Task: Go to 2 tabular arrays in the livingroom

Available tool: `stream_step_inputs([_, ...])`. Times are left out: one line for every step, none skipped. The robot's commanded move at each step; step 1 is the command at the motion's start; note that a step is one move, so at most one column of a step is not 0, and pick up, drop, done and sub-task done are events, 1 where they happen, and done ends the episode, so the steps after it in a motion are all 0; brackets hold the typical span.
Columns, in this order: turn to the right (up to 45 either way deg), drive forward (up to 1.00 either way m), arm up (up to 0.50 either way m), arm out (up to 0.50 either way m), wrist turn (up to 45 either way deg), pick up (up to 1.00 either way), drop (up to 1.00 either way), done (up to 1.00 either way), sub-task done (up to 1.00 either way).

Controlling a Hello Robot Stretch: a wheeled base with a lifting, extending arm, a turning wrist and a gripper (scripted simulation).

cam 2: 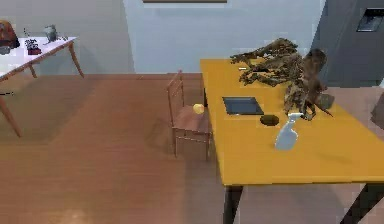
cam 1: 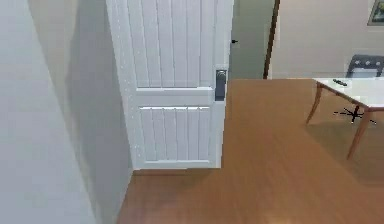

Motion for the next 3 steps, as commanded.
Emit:
stream_step_inputs([45.0,0.00,0.00,0.00,0.0,0.00,0.00,0.00,0.00])
stream_step_inputs([15.0,0.00,0.00,0.00,0.0,0.00,0.00,0.00,0.00])
stream_step_inputs([0.0,1.00,0.00,0.00,0.0,0.00,0.00,0.00,0.00])
